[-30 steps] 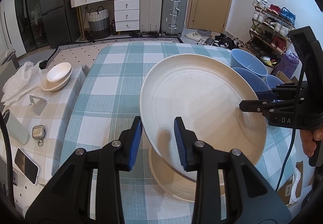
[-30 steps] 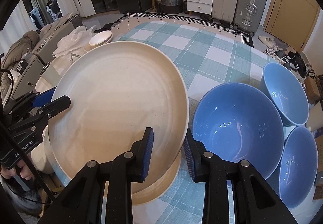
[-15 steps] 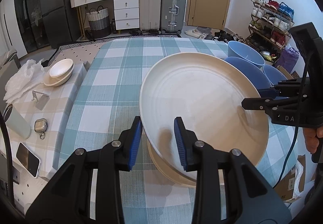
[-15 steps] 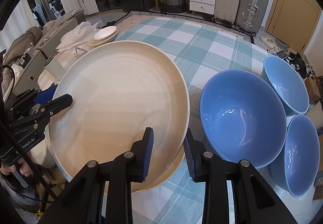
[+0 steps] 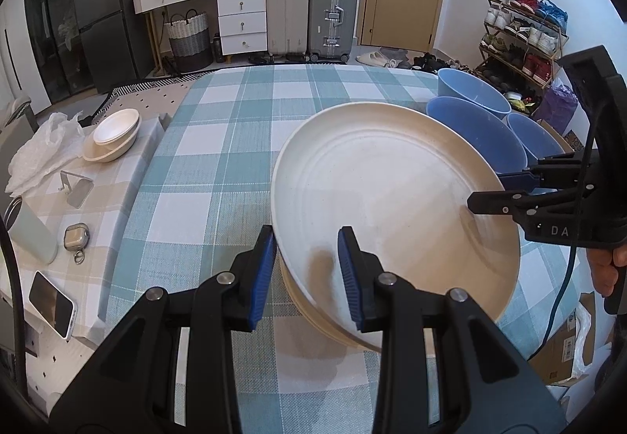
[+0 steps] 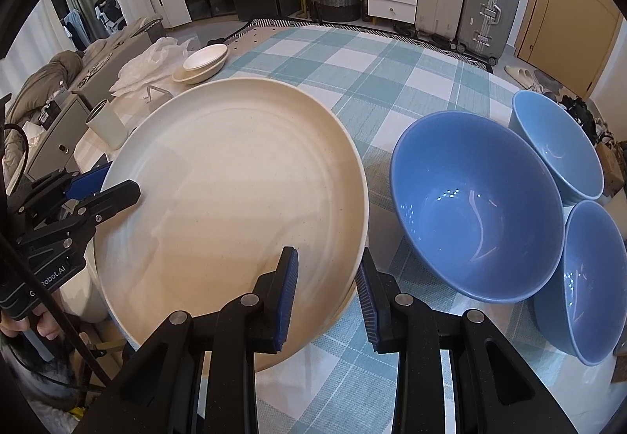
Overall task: Organize plates and bowls
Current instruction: 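Lower the cream plate onto the stack and open both tools, then move both tools toward the nearest light-blue bowl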
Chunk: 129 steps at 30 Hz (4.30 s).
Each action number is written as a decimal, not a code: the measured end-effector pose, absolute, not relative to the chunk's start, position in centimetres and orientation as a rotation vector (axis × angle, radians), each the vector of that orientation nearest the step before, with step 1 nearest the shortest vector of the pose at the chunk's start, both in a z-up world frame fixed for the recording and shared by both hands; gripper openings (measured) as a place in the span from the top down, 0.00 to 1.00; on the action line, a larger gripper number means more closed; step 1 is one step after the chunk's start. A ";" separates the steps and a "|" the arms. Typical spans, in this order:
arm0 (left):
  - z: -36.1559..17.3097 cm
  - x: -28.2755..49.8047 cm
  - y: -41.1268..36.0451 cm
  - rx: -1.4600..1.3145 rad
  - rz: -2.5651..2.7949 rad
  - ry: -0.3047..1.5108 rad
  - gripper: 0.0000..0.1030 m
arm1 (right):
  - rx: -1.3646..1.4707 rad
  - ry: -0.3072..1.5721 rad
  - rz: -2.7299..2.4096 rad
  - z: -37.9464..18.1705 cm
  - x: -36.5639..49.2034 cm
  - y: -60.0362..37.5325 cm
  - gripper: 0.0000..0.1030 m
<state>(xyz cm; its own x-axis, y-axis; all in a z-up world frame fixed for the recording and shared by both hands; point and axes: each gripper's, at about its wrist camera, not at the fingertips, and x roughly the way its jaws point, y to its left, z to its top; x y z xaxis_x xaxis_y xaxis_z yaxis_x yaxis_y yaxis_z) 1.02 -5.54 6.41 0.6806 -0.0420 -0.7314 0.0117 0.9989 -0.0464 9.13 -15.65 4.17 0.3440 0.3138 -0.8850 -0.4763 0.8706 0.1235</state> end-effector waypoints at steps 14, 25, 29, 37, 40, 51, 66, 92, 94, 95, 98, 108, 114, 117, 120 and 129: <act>2.7 1.9 -4.9 -0.036 -0.025 0.859 0.72 | -0.186 1.156 0.501 1.4 9.3 -14.7 0.70; 0.0 2.9 -4.7 -0.038 -0.022 0.883 0.72 | -0.236 1.158 0.457 0.1 9.3 -13.6 0.70; -0.8 3.3 -4.9 -0.027 -0.019 0.893 0.72 | -0.248 1.161 0.448 -0.2 9.3 -13.5 0.70; -2.1 4.1 -5.6 0.016 -0.003 0.905 0.72 | -0.289 1.140 0.415 -0.1 9.2 -13.4 0.70; -2.5 4.2 -5.8 0.021 -0.004 0.911 0.72 | -0.290 1.138 0.414 -0.2 9.3 -13.4 0.70; -3.1 4.4 -6.2 0.031 -0.029 0.924 0.65 | -0.279 1.139 0.419 -0.3 9.3 -13.7 0.54; -2.2 3.6 -6.0 -0.017 -0.056 0.921 0.27 | -0.244 1.135 0.432 0.1 8.9 -14.5 0.30; 3.8 4.0 -7.5 -0.069 -0.085 0.839 0.02 | -0.148 1.027 0.449 3.6 7.5 -18.5 0.05; 4.6 4.2 -8.1 -0.062 -0.091 0.827 0.02 | -0.131 1.013 0.442 4.2 7.5 -19.4 0.05; 5.0 4.3 -8.4 -0.057 -0.094 0.820 0.02 | -0.121 1.008 0.439 4.4 7.5 -19.8 0.05; 6.1 4.6 -9.4 -0.045 -0.102 0.805 0.02 | -0.089 0.987 0.428 5.4 7.4 -21.0 0.05; 8.7 6.1 -12.8 -0.007 -0.132 0.778 0.02 | -0.025 0.930 0.391 8.7 8.0 -25.3 0.05; 10.1 7.0 -14.8 -0.009 -0.165 0.761 0.02 | -0.009 0.900 0.355 10.8 7.8 -28.0 0.05; 10.9 7.4 -15.9 -0.004 -0.188 0.753 0.02 | -0.008 0.884 0.342 11.9 7.5 -29.1 0.04; 11.7 7.9 -16.9 0.004 -0.209 0.746 0.02 | 0.001 0.867 0.325 13.0 7.2 -30.2 0.04; 13.6 9.9 -20.0 0.027 -0.270 0.732 0.02 | 0.023 0.826 0.263 15.8 6.9 -33.7 0.04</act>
